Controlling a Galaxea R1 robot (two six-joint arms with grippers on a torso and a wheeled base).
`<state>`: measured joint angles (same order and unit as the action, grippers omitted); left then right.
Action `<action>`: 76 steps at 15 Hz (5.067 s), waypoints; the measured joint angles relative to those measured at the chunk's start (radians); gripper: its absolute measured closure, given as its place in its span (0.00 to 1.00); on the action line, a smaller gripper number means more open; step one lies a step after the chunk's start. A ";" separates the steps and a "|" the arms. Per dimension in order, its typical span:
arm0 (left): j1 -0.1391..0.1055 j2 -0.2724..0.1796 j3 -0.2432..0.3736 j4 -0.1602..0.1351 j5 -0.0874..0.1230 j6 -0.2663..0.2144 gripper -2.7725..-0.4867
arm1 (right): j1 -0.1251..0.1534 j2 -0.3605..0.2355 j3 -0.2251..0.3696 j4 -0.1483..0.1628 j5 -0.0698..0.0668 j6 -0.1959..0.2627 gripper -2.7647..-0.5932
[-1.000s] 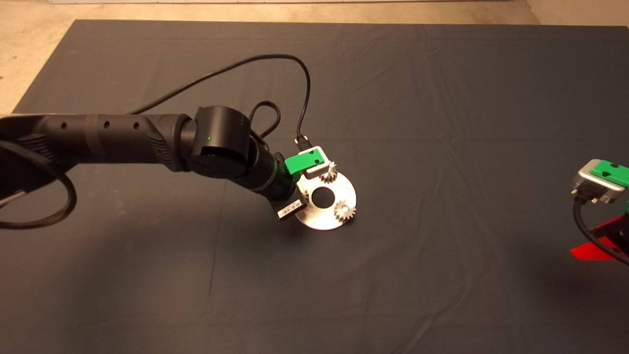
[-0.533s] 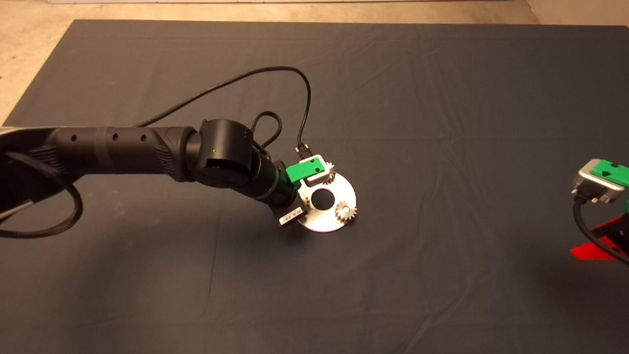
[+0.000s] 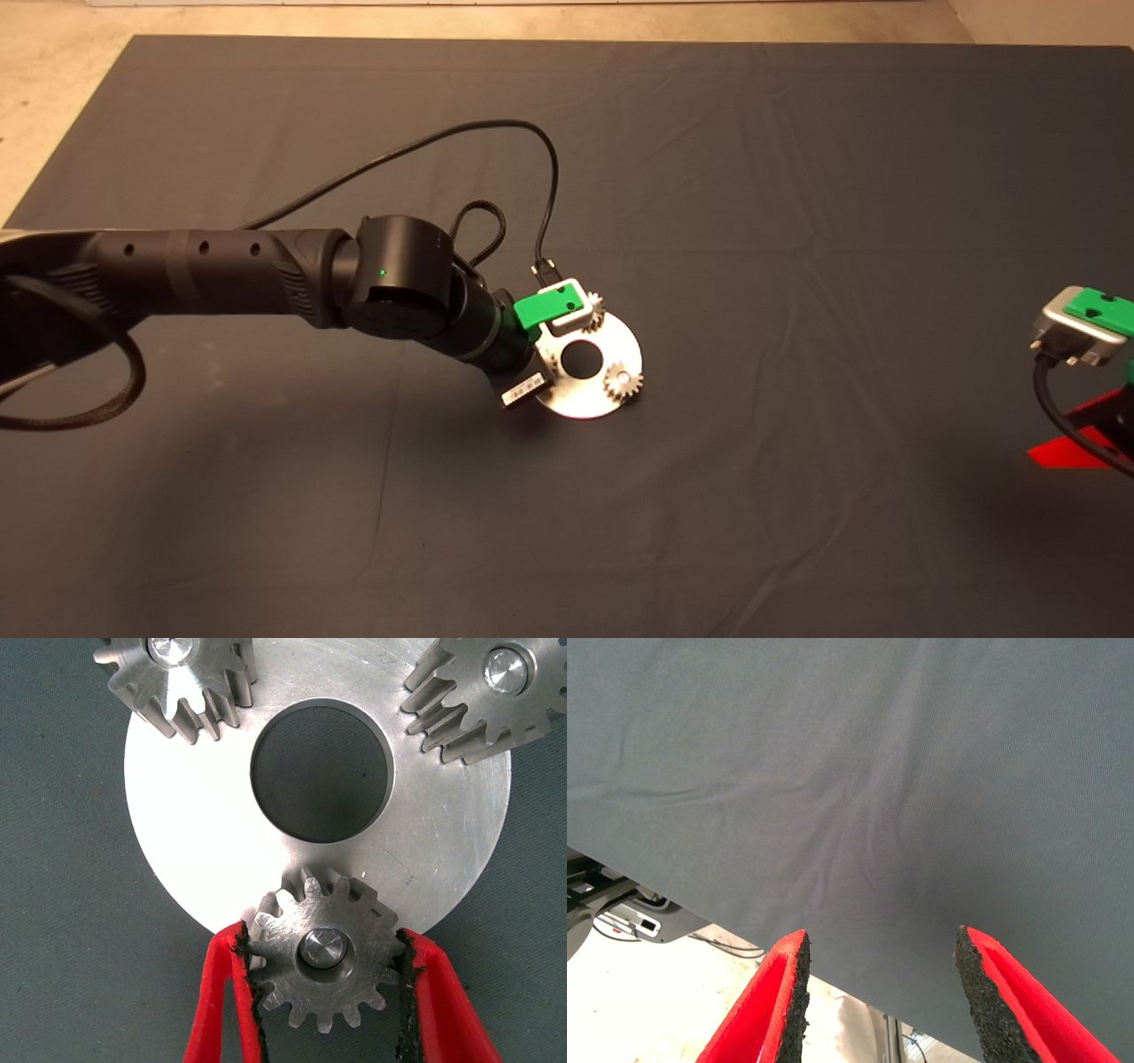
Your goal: Install three planetary gears onto the carrier pins
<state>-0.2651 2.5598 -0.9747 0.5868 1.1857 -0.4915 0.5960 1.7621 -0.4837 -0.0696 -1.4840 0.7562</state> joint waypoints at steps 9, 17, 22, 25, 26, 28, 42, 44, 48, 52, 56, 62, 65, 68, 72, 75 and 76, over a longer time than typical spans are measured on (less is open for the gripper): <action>0.001 -0.003 0.000 0.000 -0.007 0.000 0.95 | 0.000 0.000 0.000 0.000 0.000 0.000 0.73; 0.002 -0.006 0.001 0.000 -0.009 0.000 0.86 | 0.000 0.000 0.000 0.000 0.000 0.000 0.73; 0.005 -0.017 0.014 -0.002 -0.010 0.000 0.86 | 0.000 0.000 0.000 0.000 0.000 0.000 0.73; 0.013 -0.036 0.044 -0.004 -0.005 0.000 0.86 | 0.000 0.000 0.000 0.000 -0.001 0.000 0.73; 0.013 -0.036 0.045 -0.005 -0.003 0.000 0.86 | 0.000 0.000 0.000 0.000 -0.001 0.000 0.73; 0.013 -0.036 0.045 -0.006 -0.001 0.000 0.86 | 0.000 0.000 0.000 0.000 0.000 0.000 0.73; 0.019 -0.036 0.031 -0.006 -0.013 0.000 0.78 | 0.000 0.000 0.000 0.000 0.000 0.000 0.73; 0.019 -0.036 0.027 -0.007 -0.014 -0.001 0.75 | 0.000 0.000 0.000 0.000 0.000 0.000 0.73; 0.019 -0.036 0.027 -0.007 -0.015 0.000 0.75 | 0.000 0.000 0.000 0.000 0.000 0.000 0.73; 0.021 -0.043 0.029 -0.009 -0.016 -0.001 0.75 | 0.000 0.000 0.000 0.000 0.003 0.000 0.73; 0.014 -0.140 0.115 -0.007 0.054 -0.060 0.75 | 0.000 0.145 -0.007 0.000 0.063 0.050 0.73; -0.173 -0.396 0.422 -0.080 0.191 -0.322 0.69 | -0.006 0.424 -0.062 -0.152 0.095 0.426 0.73; -0.206 -0.584 0.595 -0.138 0.203 -0.475 0.69 | -0.045 0.443 -0.005 -0.343 0.035 0.669 0.73; -0.222 -0.733 0.623 -0.172 0.153 -0.576 0.69 | -0.065 0.487 0.056 -0.435 -0.007 0.835 0.73; -0.240 -0.771 0.651 -0.196 0.063 -0.646 0.69 | -0.119 0.486 0.088 -0.457 -0.050 0.877 0.73; -0.240 -0.776 0.651 -0.198 0.063 -0.659 0.69 | -0.134 0.504 0.099 -0.472 -0.043 0.893 0.73; -0.240 -0.776 0.651 -0.198 0.063 -0.680 0.69 | -0.150 0.504 0.102 -0.473 -0.047 0.911 0.73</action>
<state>-0.5051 1.7843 -0.3236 0.3887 1.2489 -1.1715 0.4461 2.2663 -0.3819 -0.5426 -1.5305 1.6672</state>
